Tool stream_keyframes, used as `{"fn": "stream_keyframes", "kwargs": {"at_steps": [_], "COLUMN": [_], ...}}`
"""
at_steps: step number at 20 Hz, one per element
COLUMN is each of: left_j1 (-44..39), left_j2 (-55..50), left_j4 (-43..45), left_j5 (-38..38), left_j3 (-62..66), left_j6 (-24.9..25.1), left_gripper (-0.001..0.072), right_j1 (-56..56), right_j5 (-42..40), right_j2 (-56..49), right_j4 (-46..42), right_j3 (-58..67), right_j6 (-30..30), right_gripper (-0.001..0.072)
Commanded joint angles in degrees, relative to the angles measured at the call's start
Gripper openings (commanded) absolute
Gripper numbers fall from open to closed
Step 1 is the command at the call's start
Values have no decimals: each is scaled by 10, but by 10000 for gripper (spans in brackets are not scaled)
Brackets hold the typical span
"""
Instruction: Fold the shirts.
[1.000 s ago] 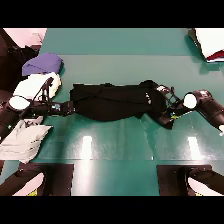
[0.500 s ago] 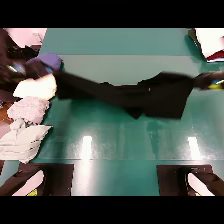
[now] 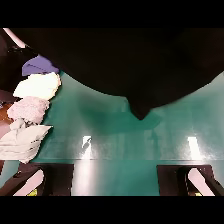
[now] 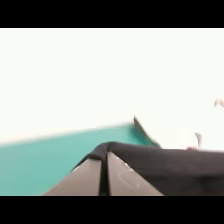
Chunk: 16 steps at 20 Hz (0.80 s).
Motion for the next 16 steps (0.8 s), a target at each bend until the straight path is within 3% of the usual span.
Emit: {"fn": "stream_keyframes", "kwargs": {"at_steps": [1, 4, 7, 12, 16], "left_j1": [1, 1, 1, 1, 1], "left_j2": [35, 75, 97, 101, 76], "left_j4": [1, 0, -21, -56, -11], "left_j5": [84, 120, 108, 38, -60], "left_j3": [49, 50, 56, 29, -163], "left_j6": [-3, -3, -3, -18, -78], "left_gripper": [26, 26, 26, 26, 25], "right_j1": [-19, -19, -19, -19, -19], "right_j5": [-15, -31, -34, -29, 80], "right_j2": [0, 1, 8, 72, 23], "right_j4": [28, 22, -23, -66, -66], "right_j3": [119, 206, 254, 151, 98], "right_j6": [-14, -29, -28, -26, 19], "right_gripper": [20, 19, 17, 15, 14]}}
